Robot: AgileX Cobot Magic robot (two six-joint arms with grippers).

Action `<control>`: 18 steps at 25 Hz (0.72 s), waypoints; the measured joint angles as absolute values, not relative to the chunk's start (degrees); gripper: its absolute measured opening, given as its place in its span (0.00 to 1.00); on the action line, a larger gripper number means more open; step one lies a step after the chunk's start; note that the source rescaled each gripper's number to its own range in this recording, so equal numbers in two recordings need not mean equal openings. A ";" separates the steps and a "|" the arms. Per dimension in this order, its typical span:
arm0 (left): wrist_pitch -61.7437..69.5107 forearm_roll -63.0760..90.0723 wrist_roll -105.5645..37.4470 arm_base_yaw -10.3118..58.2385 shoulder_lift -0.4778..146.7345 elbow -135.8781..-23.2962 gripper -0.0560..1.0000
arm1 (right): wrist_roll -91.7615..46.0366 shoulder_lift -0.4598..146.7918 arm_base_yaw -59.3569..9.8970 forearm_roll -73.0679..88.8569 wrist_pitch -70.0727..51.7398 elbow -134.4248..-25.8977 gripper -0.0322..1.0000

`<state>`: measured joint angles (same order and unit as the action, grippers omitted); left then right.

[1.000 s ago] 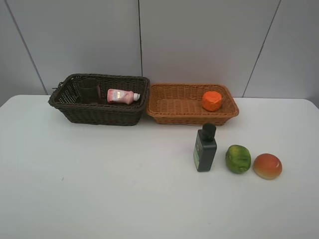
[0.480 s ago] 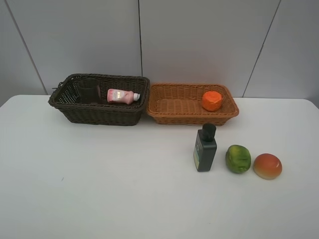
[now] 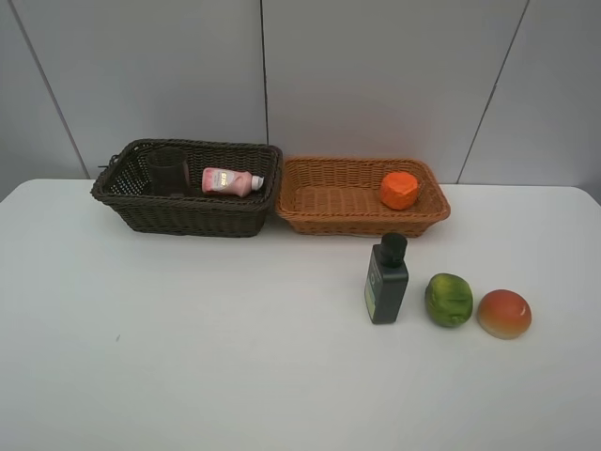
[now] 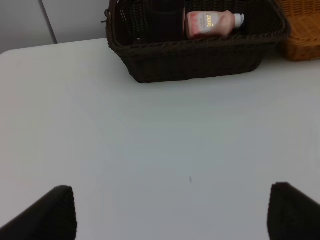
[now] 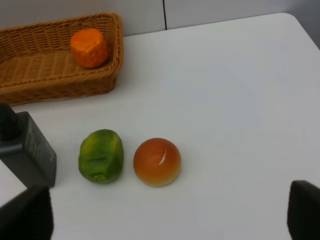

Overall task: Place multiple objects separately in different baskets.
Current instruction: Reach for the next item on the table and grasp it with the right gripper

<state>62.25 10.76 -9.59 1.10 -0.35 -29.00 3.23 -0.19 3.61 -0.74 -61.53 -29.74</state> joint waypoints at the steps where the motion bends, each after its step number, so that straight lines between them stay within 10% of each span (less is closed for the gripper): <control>1: 62.25 10.76 -9.59 1.10 -0.35 -29.00 0.94 | 3.23 -0.19 3.61 -0.74 -61.53 -29.74 1.00; 18: 62.25 10.76 -9.64 1.10 -0.35 -29.00 0.94 | 3.23 -0.19 3.61 -0.74 -61.53 -29.74 1.00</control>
